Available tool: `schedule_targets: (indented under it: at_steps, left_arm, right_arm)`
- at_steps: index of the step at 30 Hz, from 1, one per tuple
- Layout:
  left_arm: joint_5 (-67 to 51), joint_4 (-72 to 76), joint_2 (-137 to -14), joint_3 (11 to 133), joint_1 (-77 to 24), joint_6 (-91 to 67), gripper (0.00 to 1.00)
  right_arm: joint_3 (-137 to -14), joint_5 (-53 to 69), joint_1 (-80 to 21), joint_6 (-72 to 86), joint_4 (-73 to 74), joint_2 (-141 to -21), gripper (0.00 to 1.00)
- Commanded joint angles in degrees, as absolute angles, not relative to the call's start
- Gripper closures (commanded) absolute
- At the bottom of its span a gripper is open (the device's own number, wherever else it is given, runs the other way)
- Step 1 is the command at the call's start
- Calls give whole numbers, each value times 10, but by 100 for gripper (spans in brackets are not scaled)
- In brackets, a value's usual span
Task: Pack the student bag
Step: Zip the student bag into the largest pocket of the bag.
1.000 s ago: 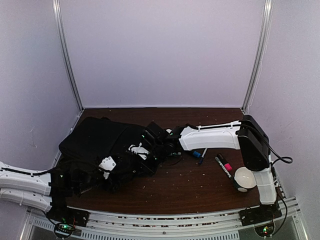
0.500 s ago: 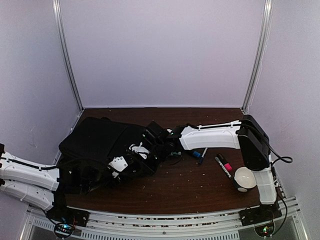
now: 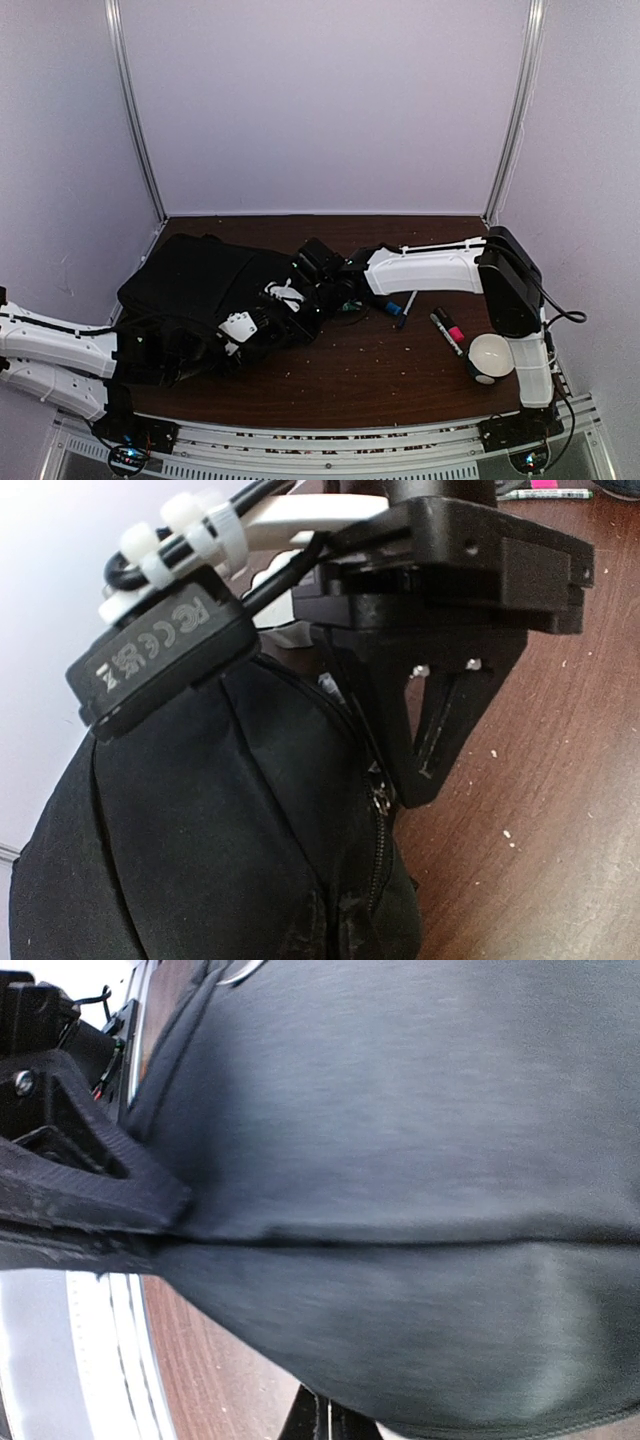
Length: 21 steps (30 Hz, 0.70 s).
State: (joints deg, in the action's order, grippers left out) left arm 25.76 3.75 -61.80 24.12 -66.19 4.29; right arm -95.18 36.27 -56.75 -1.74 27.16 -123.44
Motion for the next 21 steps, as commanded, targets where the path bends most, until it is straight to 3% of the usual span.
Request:
schedule_targets:
  at_steps: [1,21]
  left_arm:
    - [236,-10,-594,263,-661,9,100]
    - [234,-129,-486,271,-664,-99,100]
  right_arm:
    - [-945,338,-539,-27,296,-1212,100]
    - [-1096,212,-430,-76,328,-1306,100]
